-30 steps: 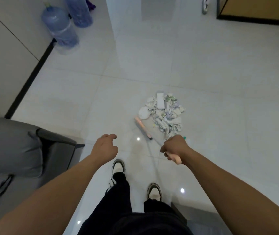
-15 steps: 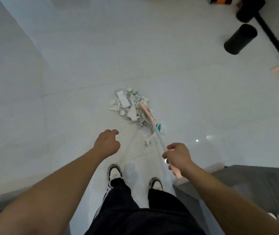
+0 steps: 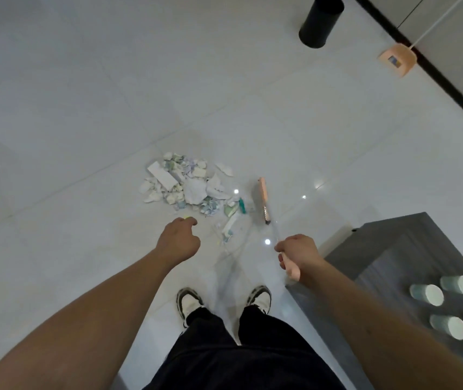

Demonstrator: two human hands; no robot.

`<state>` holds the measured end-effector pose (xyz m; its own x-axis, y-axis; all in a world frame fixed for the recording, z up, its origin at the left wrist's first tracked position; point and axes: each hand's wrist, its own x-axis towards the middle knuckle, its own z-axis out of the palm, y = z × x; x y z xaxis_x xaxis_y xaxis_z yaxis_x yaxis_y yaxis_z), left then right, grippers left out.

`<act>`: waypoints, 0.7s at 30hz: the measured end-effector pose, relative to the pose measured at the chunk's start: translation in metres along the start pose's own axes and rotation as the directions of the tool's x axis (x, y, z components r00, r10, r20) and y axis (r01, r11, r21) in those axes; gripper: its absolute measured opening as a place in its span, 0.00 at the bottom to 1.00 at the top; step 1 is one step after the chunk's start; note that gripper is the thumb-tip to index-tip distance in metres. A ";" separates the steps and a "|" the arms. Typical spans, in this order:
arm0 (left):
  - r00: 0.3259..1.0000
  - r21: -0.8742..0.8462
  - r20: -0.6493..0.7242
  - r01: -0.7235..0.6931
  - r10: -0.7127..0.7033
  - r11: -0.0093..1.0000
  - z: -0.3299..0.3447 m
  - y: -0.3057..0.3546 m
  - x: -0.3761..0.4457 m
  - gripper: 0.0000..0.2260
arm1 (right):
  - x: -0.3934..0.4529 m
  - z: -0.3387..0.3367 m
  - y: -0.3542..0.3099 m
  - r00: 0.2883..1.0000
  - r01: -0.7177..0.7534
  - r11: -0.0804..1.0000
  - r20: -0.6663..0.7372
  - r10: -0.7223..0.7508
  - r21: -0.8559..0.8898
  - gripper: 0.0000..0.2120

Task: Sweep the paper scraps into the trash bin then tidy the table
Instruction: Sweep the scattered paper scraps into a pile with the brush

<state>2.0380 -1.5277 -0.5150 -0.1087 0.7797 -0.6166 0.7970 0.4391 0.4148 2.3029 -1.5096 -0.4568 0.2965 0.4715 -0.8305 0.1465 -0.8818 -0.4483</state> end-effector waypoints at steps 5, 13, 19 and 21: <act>1.000 0.044 0.004 -0.003 0.003 0.999 -0.009 0.023 0.021 0.24 | -0.006 0.020 0.021 0.968 -0.198 0.978 0.168 0.186 0.060 0.07; 0.997 0.072 -0.073 -0.017 0.023 0.997 -0.016 0.119 0.072 0.22 | 0.039 -0.049 -0.052 0.891 -0.316 0.894 0.422 0.166 0.317 0.07; 0.996 0.112 -0.082 -0.031 0.040 0.993 -0.015 0.235 0.110 0.23 | 0.088 -0.129 -0.130 0.919 -0.190 0.961 0.380 0.101 0.203 0.03; 0.994 0.121 -0.085 -0.053 0.064 0.991 -0.018 0.274 0.127 0.23 | 0.104 -0.157 -0.151 0.931 -0.136 0.976 0.358 0.067 0.171 0.03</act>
<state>2.2314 -1.3000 -0.4676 -0.1081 0.8413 -0.5297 0.8677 0.3398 0.3627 2.4600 -1.3291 -0.4237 -0.0522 0.3843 -0.9217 -0.0583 -0.9226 -0.3813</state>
